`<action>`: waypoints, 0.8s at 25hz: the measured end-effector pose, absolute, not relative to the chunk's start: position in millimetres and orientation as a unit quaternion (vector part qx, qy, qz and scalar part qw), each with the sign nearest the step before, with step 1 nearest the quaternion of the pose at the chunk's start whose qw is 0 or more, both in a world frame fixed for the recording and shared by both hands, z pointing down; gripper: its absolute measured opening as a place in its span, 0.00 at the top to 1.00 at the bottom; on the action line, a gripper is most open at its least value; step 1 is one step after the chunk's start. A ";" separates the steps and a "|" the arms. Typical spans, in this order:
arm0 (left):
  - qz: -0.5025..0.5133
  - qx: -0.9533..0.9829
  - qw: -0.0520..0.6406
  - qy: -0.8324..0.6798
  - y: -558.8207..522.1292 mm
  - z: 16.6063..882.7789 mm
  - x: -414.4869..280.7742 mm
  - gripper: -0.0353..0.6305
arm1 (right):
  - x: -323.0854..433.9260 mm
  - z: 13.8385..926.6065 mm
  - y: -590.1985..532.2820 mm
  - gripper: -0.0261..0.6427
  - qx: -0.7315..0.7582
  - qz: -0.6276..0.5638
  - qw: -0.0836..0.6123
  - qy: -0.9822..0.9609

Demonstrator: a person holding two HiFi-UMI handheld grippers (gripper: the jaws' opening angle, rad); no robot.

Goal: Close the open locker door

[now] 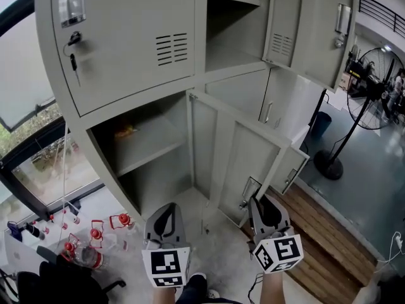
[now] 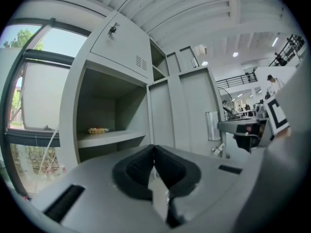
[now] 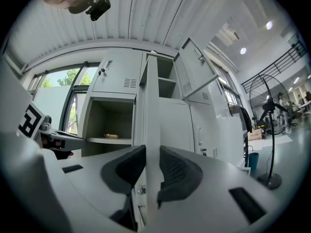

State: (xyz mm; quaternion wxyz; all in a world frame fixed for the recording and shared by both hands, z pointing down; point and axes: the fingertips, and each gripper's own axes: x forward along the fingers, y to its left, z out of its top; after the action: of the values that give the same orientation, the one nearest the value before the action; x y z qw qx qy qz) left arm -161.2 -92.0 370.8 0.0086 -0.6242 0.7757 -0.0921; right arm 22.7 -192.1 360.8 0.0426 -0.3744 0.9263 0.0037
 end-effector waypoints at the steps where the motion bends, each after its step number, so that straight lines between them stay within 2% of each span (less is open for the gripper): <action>1: -0.092 -0.621 0.008 0.778 -86.9 371.1 -160.3 0.94 | 21.0 360.6 -187.0 0.81 -0.368 0.005 0.043 0.929; 20: -0.095 -0.514 -0.010 0.853 26.6 375.8 -192.6 0.94 | -37.4 359.3 -99.0 0.80 -0.248 0.023 0.050 0.967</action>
State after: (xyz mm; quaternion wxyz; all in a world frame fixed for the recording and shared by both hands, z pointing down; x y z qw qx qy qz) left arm -192.6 26.6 375.8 -0.0105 -0.5138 0.8526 -0.0945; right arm -37.4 -99.0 359.3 0.0501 -0.2482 0.9671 0.0233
